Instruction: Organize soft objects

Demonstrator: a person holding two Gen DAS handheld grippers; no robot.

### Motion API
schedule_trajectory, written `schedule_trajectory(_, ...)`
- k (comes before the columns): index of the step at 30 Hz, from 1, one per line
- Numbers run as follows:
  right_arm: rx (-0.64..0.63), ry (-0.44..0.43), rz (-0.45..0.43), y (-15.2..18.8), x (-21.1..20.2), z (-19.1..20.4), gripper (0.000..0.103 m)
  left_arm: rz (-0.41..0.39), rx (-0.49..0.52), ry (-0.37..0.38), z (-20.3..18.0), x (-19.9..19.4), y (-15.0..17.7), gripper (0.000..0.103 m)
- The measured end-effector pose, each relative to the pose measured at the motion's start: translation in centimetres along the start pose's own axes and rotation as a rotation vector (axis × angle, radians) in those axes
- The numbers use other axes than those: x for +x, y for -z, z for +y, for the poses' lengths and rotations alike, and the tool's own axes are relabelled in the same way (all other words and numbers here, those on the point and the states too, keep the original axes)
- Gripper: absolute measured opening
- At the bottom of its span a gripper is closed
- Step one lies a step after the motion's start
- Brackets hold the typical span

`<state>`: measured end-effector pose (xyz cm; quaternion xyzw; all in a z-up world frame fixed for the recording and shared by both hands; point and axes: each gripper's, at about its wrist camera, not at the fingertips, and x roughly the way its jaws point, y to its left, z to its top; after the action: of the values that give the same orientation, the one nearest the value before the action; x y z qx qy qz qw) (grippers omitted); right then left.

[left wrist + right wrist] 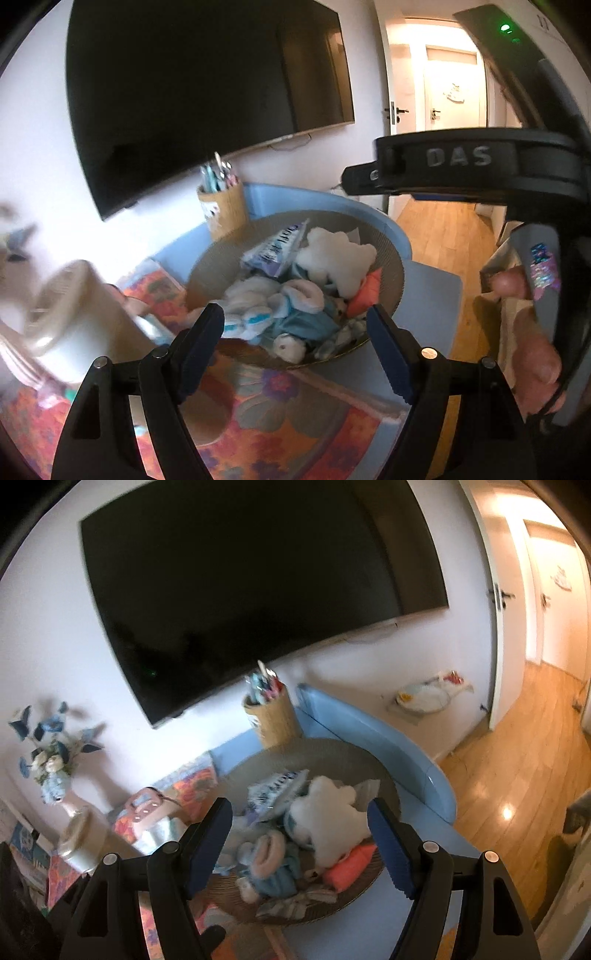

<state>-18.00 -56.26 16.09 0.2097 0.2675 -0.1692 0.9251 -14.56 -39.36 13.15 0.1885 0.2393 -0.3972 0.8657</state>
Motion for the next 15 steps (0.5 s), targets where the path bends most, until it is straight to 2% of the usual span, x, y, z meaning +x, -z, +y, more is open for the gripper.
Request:
schedule_trajectory(6,-0.039,-0.071,-0.100,1.8,-5.1,2.9,0.074,-0.056,0.025,-0.064,2.1,-4.7,1.2,0.078)
schedule_trajectory(10,-0.095,-0.200,-0.164,4.2,-7.7,5.4,0.074,-0.073,0.031,-0.141,4.8,-8.2,2.7,0.078)
schedule_trajectory(12,-0.144,-0.263,-0.225,5.8,-9.7,7.5,0.074,-0.072,0.017,-0.177,6.7,-9.8,3.4,0.078)
schedule_trajectory(15,-0.237,-0.373,-0.267,7.5,-11.9,10.9,0.075,-0.072,-0.022,-0.239,10.1,-12.3,4.6,0.079)
